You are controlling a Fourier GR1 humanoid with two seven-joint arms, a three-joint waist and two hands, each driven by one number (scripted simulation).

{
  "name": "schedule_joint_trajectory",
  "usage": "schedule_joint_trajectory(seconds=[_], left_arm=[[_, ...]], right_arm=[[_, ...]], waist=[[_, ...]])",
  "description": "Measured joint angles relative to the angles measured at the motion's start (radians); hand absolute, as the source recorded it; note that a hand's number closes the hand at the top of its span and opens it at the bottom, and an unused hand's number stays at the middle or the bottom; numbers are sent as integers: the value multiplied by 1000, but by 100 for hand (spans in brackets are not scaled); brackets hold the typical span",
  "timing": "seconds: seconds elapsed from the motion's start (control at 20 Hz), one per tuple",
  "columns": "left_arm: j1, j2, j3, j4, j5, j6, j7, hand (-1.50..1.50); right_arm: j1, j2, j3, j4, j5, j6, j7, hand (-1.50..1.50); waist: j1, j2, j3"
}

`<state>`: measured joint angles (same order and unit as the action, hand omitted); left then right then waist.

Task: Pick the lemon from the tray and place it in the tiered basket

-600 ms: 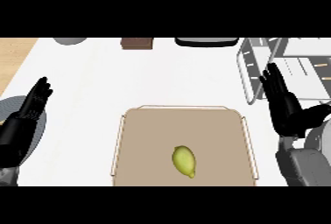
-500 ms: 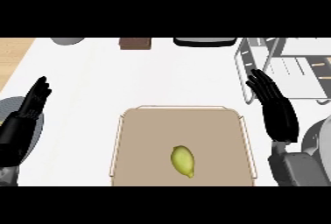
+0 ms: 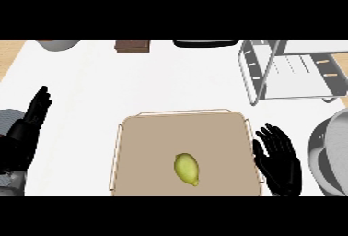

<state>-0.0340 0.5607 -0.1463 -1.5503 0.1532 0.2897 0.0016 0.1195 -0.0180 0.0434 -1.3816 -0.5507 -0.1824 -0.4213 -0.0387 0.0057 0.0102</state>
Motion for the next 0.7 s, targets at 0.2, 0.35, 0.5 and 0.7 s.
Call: schedule_joint_trajectory(seconds=[0.2, 0.35, 0.5, 0.7], left_arm=[[-46, -37, -14, 59, -31, 10, 12, 0], [-62, -46, -14, 62, -44, 6, 33, 0], [-86, -50, -16, 76, -53, 3, 46, 0], [-97, -65, -21, 93, -64, 4, 47, 0]], right_arm=[[130, 8, 58, 37, -62, 72, -201, -150], [201, -26, 95, 13, -10, 120, -248, -150], [259, -120, 143, -16, 84, 134, -233, -150], [302, -246, 194, -108, 199, 110, -146, -150]], waist=[[15, -10, -15], [27, -14, -20], [25, -11, -17], [29, -7, -14]])
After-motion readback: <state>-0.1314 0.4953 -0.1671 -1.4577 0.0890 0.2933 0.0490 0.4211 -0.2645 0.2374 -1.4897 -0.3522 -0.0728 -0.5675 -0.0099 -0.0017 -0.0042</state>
